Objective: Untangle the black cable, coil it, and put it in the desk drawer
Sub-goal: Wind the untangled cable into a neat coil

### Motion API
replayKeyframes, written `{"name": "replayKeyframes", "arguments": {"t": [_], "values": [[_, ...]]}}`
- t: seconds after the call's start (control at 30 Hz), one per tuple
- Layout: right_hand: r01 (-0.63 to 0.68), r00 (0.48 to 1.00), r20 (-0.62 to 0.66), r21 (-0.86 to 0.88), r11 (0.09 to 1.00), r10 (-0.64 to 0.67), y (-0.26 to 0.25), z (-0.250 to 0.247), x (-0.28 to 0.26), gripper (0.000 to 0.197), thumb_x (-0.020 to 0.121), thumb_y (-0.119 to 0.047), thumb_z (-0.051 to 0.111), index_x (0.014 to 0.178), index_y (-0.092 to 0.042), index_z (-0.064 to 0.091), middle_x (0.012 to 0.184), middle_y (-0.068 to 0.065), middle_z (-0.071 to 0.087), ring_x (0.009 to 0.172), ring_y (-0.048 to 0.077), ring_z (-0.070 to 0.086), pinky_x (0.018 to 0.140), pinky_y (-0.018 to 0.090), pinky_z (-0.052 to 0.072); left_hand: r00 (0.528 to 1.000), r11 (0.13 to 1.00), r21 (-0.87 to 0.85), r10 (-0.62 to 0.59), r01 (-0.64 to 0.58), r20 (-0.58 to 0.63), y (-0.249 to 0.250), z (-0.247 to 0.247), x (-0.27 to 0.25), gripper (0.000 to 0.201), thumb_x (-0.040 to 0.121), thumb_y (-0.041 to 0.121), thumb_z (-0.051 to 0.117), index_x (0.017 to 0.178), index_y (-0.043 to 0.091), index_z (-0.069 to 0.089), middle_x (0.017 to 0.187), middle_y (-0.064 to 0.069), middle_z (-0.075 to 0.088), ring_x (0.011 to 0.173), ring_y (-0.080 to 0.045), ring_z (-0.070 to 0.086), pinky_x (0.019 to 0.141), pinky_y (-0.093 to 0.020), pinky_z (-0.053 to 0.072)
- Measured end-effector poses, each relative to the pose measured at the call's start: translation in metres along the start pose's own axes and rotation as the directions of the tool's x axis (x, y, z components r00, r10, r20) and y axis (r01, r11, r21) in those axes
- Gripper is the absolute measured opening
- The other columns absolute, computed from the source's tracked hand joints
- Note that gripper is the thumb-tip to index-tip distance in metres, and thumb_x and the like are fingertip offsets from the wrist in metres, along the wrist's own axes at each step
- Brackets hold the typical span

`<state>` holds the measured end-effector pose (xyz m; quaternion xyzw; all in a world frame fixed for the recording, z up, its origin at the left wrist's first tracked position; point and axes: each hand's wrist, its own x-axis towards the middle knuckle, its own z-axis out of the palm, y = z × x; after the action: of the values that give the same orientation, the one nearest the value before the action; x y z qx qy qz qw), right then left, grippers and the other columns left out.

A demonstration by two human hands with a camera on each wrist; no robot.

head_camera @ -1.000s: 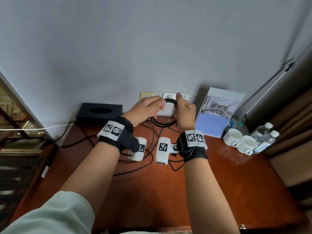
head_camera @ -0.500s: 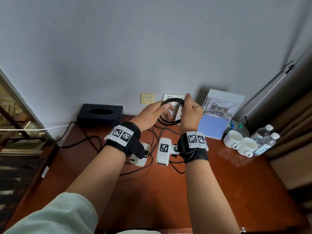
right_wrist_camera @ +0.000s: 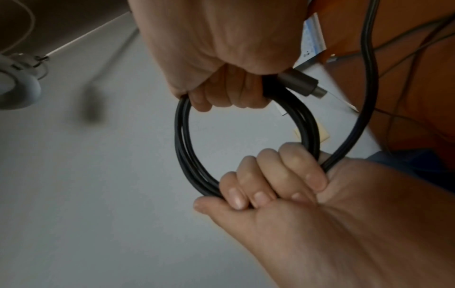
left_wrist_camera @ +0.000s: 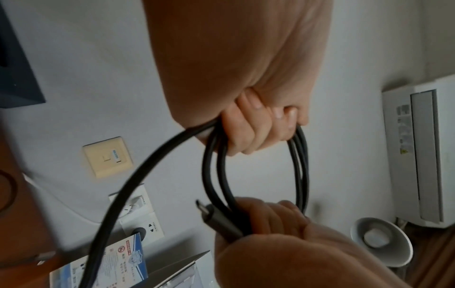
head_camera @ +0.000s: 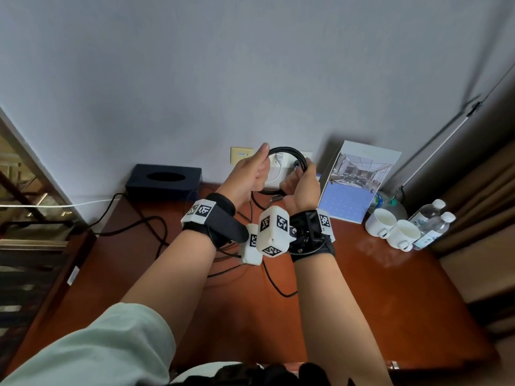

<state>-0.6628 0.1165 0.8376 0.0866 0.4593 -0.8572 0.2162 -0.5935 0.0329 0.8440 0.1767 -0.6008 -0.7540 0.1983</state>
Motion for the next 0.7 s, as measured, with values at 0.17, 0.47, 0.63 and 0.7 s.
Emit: {"name": "replayKeyframes", "arguments": {"t": [0.17,0.47,0.63,0.7], "values": [[-0.026,0.997,0.073,-0.136,0.99,0.036,0.003,-0.005,0.004,0.047,0.096,-0.033,0.046,0.053,-0.018,0.036,0.04,-0.007,0.029,0.033,0.01,0.024,0.037,0.022,0.024,0.994,0.998,0.069,0.005,0.003,-0.113,-0.001,-0.002,0.0,0.049,0.096,0.044,0.05,0.056,0.024,0.028,0.052,0.009,0.02,0.043,-0.008,0.016,0.043,-0.023,0.01],[0.359,0.928,0.325,-0.639,0.681,-0.184,-0.022,0.003,-0.006,0.055,0.098,-0.042,0.041,0.048,-0.018,0.046,0.039,-0.008,0.04,0.041,0.014,0.038,0.054,0.028,0.034,0.971,0.744,0.626,0.213,-0.233,0.107,0.015,-0.009,-0.008,0.049,0.095,0.042,0.051,0.07,0.0,0.056,0.06,-0.003,0.038,0.05,-0.007,0.034,0.053,-0.022,0.029],[0.384,0.923,0.293,-0.652,0.654,-0.249,-0.023,0.008,-0.009,0.063,0.09,-0.039,0.053,0.031,-0.019,0.043,0.037,-0.011,0.039,0.051,0.017,0.036,0.062,0.033,0.032,0.955,0.738,0.606,0.23,-0.297,0.187,0.021,-0.008,-0.01,0.048,0.095,0.043,0.051,0.071,0.002,0.057,0.064,-0.006,0.039,0.054,-0.01,0.035,0.057,-0.024,0.03],[0.343,0.939,0.246,-0.604,0.719,-0.241,-0.024,0.007,-0.007,0.057,0.089,-0.032,0.051,0.034,-0.018,0.047,0.036,-0.011,0.04,0.05,0.019,0.034,0.057,0.032,0.03,0.966,0.844,0.477,0.175,-0.246,0.189,0.022,-0.014,-0.012,0.043,0.095,0.044,0.051,0.066,0.012,0.054,0.059,-0.003,0.036,0.052,-0.012,0.034,0.056,-0.023,0.032]]}}
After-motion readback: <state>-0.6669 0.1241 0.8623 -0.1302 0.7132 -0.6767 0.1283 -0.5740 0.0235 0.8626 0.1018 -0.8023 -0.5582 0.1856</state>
